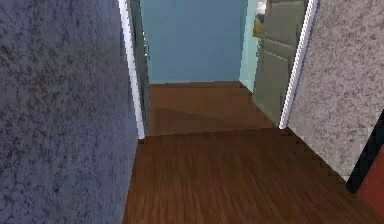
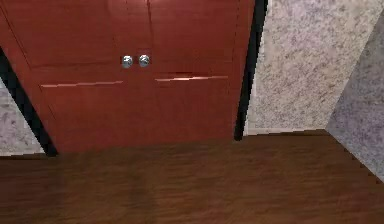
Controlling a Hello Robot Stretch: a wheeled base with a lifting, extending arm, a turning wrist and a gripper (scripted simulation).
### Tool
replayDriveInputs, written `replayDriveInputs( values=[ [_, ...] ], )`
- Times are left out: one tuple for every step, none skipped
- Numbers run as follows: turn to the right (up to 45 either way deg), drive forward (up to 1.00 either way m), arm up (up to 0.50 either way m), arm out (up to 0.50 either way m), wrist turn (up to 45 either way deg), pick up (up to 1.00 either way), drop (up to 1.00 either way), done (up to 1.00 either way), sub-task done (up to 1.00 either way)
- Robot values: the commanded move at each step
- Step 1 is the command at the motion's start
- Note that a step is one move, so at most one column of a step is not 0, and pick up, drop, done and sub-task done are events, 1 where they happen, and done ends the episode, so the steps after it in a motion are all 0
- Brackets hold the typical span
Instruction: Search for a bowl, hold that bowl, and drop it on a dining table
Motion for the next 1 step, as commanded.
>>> replayDriveInputs(
  values=[
    [0.0,1.0,0.0,0.0,0.0,0.0,0.0,0.0,0.0]
  ],
)
